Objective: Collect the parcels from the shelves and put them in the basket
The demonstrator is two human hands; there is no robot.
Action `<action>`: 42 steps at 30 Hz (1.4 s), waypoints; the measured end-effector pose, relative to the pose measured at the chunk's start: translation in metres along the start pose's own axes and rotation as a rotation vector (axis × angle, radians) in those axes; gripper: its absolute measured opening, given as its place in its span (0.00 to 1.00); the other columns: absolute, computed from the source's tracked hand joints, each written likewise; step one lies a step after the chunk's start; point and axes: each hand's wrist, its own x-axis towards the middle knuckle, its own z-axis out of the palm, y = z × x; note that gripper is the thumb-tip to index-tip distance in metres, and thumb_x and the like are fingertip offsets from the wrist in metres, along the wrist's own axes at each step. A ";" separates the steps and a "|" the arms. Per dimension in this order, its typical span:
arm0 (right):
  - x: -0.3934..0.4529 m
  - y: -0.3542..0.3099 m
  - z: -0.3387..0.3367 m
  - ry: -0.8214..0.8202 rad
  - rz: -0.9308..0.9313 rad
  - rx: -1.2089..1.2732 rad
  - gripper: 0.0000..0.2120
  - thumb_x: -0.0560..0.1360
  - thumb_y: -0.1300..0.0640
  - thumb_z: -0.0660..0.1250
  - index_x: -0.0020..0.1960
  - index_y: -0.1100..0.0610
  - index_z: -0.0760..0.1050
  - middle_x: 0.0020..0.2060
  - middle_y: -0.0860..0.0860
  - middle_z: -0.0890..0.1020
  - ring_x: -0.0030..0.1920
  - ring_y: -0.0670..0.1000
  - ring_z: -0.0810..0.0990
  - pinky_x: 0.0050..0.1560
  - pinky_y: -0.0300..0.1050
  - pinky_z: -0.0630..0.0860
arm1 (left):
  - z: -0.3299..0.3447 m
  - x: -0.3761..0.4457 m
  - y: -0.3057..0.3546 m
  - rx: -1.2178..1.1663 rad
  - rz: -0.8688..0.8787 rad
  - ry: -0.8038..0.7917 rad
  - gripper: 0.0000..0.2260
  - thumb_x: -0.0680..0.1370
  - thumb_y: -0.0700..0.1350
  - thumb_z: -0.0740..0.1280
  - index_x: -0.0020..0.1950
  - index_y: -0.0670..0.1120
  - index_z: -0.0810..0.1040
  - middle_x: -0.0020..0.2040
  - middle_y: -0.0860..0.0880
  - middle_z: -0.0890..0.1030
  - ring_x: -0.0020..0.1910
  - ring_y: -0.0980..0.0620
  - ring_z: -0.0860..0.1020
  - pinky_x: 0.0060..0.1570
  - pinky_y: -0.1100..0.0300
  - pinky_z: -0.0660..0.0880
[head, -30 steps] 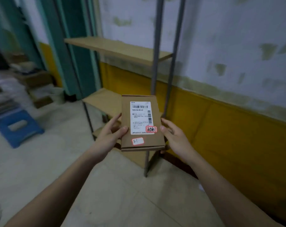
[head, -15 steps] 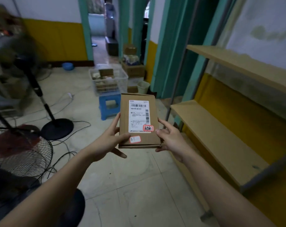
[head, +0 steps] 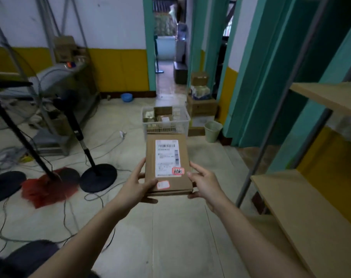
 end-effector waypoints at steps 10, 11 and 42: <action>0.197 -0.026 0.030 -0.071 0.067 -0.089 0.13 0.80 0.58 0.65 0.64 0.52 0.72 0.48 0.51 0.82 0.45 0.51 0.83 0.35 0.51 0.82 | -0.035 0.169 0.011 0.142 -0.088 0.111 0.34 0.79 0.44 0.71 0.79 0.59 0.58 0.65 0.48 0.74 0.53 0.49 0.81 0.39 0.55 0.82; 0.219 -0.027 0.034 -0.064 0.073 -0.101 0.12 0.79 0.57 0.66 0.62 0.52 0.72 0.47 0.51 0.82 0.44 0.50 0.82 0.36 0.52 0.82 | -0.041 0.190 0.010 0.140 -0.104 0.100 0.34 0.78 0.44 0.71 0.79 0.58 0.58 0.66 0.47 0.74 0.54 0.48 0.81 0.39 0.55 0.82; 0.871 -0.039 0.001 -0.068 0.464 -0.187 0.08 0.76 0.59 0.70 0.54 0.57 0.74 0.50 0.55 0.84 0.49 0.54 0.84 0.45 0.52 0.84 | -0.018 0.858 0.022 0.265 -0.497 -0.028 0.24 0.74 0.46 0.76 0.65 0.44 0.68 0.53 0.44 0.79 0.50 0.44 0.83 0.48 0.50 0.83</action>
